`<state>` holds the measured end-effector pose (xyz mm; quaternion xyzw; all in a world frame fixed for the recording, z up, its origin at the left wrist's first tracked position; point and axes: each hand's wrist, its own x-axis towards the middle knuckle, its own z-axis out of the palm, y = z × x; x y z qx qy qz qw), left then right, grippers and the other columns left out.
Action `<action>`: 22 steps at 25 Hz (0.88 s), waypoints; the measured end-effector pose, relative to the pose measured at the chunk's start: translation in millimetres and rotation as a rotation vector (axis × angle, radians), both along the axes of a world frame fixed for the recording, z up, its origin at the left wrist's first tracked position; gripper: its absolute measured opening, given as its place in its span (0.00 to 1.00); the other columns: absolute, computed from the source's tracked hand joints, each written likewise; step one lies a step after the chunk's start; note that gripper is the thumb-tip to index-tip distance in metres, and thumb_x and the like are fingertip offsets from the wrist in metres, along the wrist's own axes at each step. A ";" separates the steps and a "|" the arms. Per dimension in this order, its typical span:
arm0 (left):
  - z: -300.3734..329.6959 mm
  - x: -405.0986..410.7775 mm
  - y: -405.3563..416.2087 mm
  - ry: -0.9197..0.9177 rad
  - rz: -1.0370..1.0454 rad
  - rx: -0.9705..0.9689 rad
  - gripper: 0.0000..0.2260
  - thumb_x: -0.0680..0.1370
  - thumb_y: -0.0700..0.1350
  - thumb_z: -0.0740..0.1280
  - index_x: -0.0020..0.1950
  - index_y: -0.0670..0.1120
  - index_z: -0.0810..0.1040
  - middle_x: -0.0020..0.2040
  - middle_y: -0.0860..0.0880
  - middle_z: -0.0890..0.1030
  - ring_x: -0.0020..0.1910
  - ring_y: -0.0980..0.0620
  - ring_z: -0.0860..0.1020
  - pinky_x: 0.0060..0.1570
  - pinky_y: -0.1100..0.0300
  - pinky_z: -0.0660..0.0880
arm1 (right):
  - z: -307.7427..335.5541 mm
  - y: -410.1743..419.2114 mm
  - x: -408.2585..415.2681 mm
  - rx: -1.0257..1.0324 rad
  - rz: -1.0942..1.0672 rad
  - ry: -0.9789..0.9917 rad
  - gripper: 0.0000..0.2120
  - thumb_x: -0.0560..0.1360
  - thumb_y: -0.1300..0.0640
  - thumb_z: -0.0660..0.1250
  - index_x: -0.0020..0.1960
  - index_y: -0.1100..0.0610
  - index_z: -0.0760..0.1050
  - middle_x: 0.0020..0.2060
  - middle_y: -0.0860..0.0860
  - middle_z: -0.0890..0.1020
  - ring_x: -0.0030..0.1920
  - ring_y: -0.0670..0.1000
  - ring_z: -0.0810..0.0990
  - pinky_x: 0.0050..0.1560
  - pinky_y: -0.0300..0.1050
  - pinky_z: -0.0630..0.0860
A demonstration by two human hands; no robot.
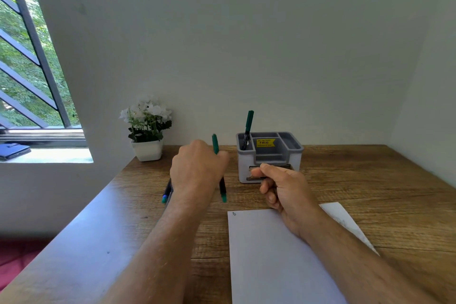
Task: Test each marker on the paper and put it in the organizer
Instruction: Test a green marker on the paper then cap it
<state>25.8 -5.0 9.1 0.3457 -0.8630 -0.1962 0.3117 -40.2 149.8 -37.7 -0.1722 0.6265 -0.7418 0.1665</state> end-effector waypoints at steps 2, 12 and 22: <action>6.2 0.8 3.8 0.198 -0.107 0.143 0.15 0.70 0.56 0.66 0.32 0.45 0.79 0.26 0.49 0.80 0.28 0.52 0.78 0.27 0.61 0.72 | 0.2 0.2 0.4 -0.014 -0.002 0.008 0.11 0.78 0.54 0.66 0.42 0.56 0.86 0.27 0.52 0.78 0.23 0.46 0.69 0.22 0.38 0.64; 5.8 -6.9 19.8 0.288 -0.638 0.867 0.09 0.75 0.43 0.70 0.53 0.43 0.76 0.37 0.43 0.86 0.31 0.48 0.83 0.25 0.61 0.75 | -1.9 4.0 0.6 -0.139 0.080 0.094 0.13 0.74 0.43 0.70 0.47 0.52 0.84 0.34 0.52 0.81 0.28 0.48 0.74 0.25 0.42 0.68; 10.8 -1.1 15.3 0.474 -0.579 0.784 0.03 0.76 0.43 0.72 0.47 0.45 0.84 0.35 0.46 0.85 0.27 0.54 0.80 0.23 0.65 0.74 | -0.3 4.2 5.0 0.191 -0.092 0.557 0.11 0.78 0.60 0.66 0.57 0.48 0.81 0.38 0.43 0.83 0.32 0.41 0.79 0.30 0.34 0.74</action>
